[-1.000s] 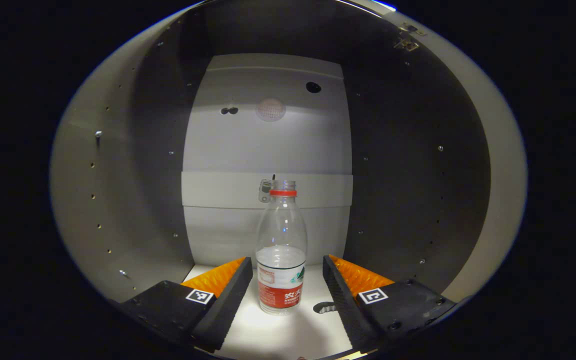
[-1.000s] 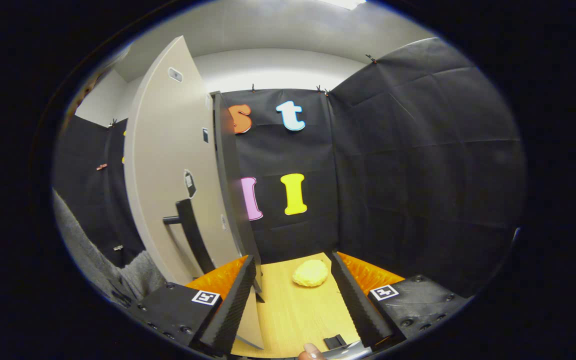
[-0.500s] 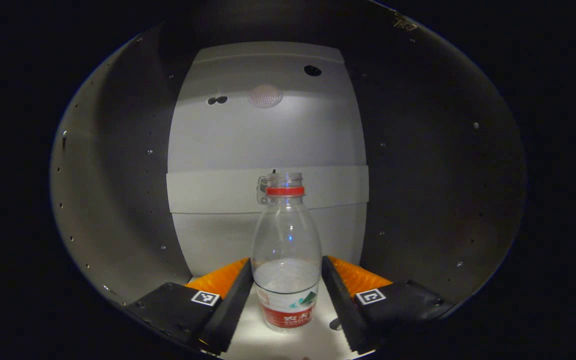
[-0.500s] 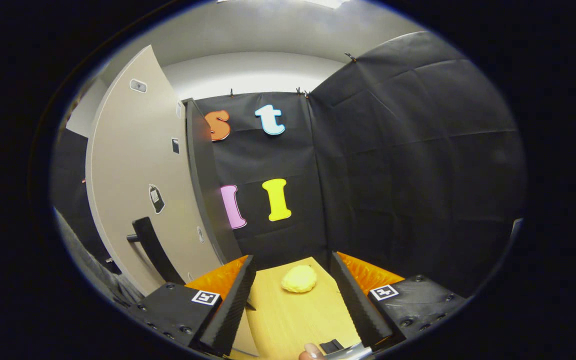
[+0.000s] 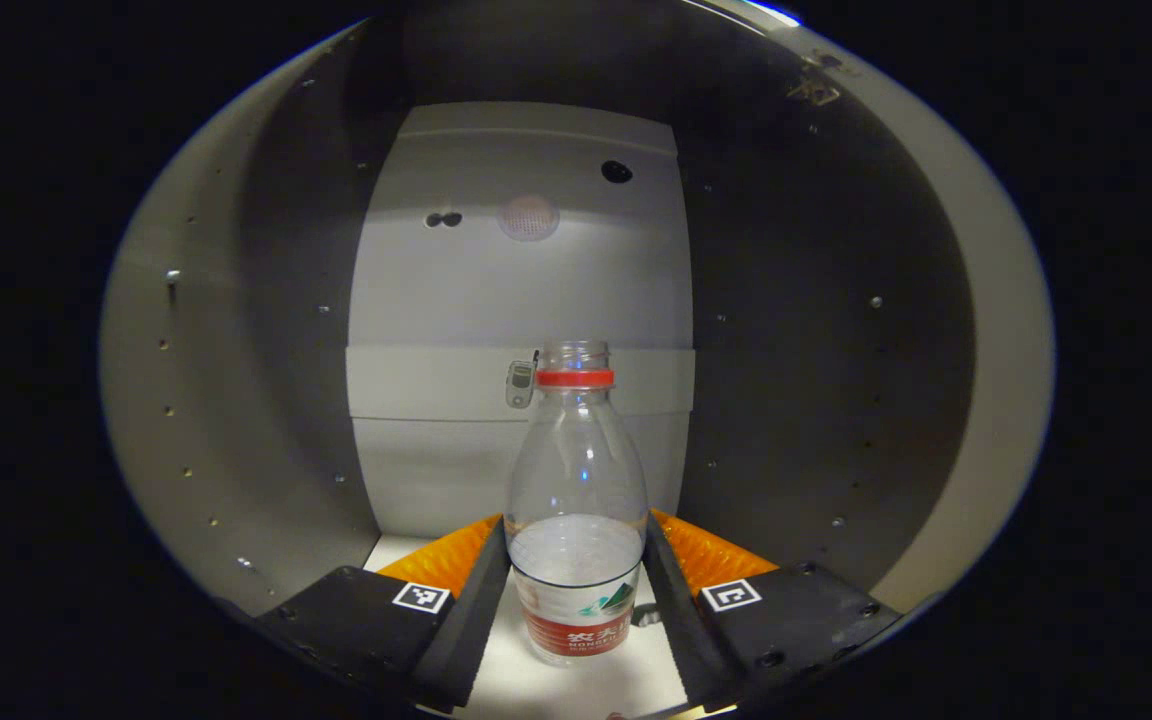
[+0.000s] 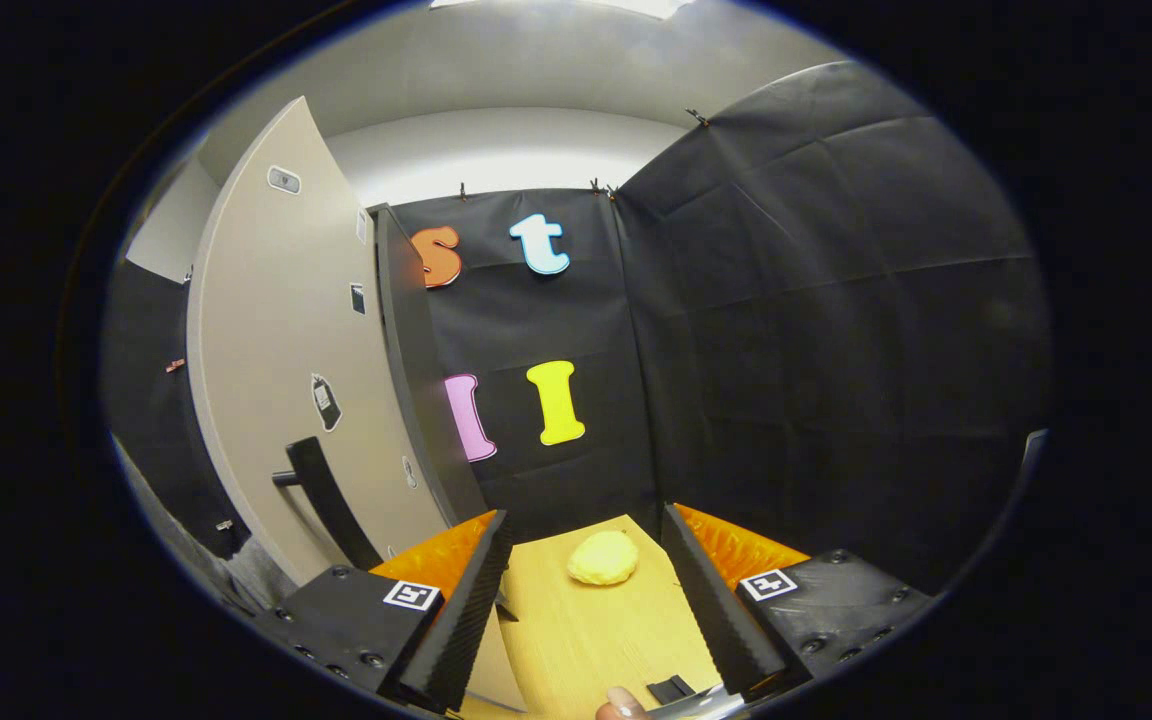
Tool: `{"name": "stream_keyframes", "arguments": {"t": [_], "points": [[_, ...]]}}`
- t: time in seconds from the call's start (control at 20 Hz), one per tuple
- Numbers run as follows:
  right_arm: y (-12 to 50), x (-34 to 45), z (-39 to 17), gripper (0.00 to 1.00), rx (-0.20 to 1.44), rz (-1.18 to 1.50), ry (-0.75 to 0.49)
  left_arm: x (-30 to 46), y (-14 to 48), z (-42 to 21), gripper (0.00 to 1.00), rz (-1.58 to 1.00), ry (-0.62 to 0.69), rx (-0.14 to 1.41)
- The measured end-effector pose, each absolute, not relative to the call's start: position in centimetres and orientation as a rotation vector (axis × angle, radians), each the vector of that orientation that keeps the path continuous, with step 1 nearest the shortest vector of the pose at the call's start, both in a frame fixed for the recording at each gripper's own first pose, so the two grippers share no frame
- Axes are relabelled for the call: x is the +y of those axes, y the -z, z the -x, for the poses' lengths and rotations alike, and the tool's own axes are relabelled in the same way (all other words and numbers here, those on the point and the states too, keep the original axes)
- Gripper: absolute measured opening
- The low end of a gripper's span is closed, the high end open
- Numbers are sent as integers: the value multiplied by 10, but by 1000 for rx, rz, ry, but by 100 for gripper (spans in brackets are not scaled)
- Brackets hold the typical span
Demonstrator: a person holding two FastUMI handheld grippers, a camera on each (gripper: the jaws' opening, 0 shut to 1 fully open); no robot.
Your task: Open the cabinet door with the right hand, grasp the bottle in the cabinet with the left hand and place it on the coaster, then close the cabinet door with the right hand.
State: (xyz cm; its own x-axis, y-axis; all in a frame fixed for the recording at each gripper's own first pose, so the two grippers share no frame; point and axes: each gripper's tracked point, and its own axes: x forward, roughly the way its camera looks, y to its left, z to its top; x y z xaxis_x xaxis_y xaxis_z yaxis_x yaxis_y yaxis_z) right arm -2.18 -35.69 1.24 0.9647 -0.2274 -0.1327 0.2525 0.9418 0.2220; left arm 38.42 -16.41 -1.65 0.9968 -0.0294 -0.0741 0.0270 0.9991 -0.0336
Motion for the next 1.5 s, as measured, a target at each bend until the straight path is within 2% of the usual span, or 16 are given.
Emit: {"name": "stream_keyframes", "arguments": {"t": [0.3, 0.8, 1.1, 1.5], "points": [[-27, -317, 57, 93, 83, -188, 269, -138, 0, -287, 76, 22, 77, 42], [-44, -206, 78, 93, 16, -47, 193, -77, 15, -140, 76, 13, 135, 47], [-24, -128, 61, 93, 12, -46, 98, -59, 76, -88, 77, -9, 142, 68], [43, -62, 28, 93, 80, -63, 31, -61, 205, -49, 76, 19, 232, 116]]}}
